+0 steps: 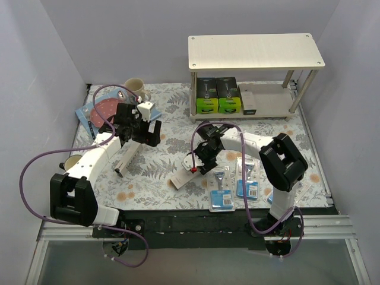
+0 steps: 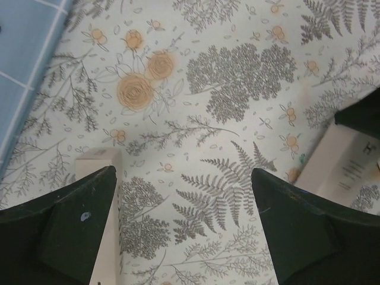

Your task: Place and organize the shaving razors onto the shelf

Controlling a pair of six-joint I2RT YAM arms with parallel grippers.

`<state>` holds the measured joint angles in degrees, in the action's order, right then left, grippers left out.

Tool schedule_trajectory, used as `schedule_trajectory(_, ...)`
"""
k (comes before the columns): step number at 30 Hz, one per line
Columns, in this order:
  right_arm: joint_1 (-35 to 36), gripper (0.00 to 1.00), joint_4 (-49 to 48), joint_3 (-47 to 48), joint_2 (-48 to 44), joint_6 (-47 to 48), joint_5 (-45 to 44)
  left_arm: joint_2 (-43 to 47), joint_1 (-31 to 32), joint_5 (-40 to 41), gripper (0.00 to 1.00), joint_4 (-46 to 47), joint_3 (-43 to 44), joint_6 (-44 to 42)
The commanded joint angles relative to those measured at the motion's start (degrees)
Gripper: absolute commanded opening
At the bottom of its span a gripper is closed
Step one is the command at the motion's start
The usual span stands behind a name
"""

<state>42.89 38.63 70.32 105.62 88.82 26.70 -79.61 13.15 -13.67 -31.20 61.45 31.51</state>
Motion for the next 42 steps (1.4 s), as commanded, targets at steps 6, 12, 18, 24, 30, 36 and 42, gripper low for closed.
schedule_trajectory(6, -3.6, 0.46, -8.6, -2.6, -6.3, -23.1, 0.6, 4.4, -0.2, -3.4, 0.98, -1.2, -2.6, -0.4)
schedule_trajectory(12, -16.2, 0.45, -17.5, -11.1, -21.1, -53.1, -1.0, 1.1, -0.2, -3.1, 0.98, 0.9, -0.6, 1.7)
schedule_trajectory(18, -32.1, 0.45, -18.6, -14.2, -32.0, -63.8, -9.2, -3.6, -0.2, -2.0, 0.98, 3.0, 2.1, 3.7)
schedule_trajectory(24, -43.9, 0.44, -20.6, -13.0, -32.1, -72.6, -14.0, -8.4, -0.2, -1.8, 0.98, 3.2, 6.7, 4.6)
schedule_trajectory(30, -50.4, 0.43, -20.9, -6.5, -23.5, -79.9, -13.7, -10.5, -0.2, -1.3, 0.98, 2.9, 8.5, 4.8)
schedule_trajectory(36, -53.2, 0.43, -22.9, -3.7, -18.2, -81.1, -13.6, -10.7, -0.2, -0.2, 0.98, 2.7, 8.3, 4.5)
schedule_trajectory(42, -53.2, 0.44, -25.4, -1.7, -14.0, -81.4, -13.4, -10.9, -0.2, 0.4, 0.98, 2.5, 7.6, 4.4)
